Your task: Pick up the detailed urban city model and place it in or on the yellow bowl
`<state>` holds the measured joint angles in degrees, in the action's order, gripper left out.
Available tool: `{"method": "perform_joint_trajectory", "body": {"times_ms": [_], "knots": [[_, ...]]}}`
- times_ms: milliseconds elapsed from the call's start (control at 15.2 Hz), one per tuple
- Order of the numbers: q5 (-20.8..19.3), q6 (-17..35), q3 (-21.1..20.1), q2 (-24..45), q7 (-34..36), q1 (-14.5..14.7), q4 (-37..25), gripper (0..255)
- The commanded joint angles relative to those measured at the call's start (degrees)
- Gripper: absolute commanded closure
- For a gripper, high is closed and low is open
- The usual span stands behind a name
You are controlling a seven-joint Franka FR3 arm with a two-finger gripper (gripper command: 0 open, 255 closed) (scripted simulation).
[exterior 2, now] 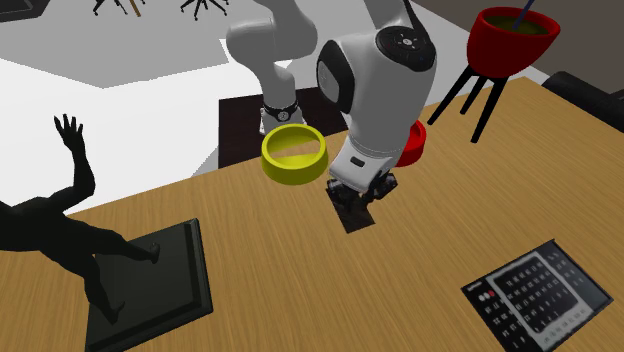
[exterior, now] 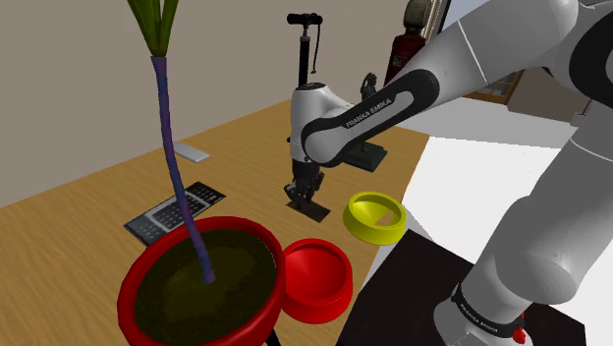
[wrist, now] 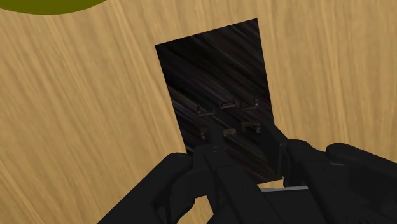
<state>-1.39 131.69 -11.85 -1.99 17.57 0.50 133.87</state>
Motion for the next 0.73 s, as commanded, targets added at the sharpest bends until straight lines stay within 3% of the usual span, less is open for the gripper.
{"method": "perform_joint_trajectory", "body": {"times_ms": [0, 198, 660], "knots": [[-0.1, -0.1, 0.2, 0.2, -0.1, -0.2, 0.2, 255], [-0.1, -0.1, 0.1, 0.2, 0.1, -0.1, 0.2, 255], [0.8, -5.6, 0.2, -3.0, -0.7, -0.1, -2.2, 255]]}}
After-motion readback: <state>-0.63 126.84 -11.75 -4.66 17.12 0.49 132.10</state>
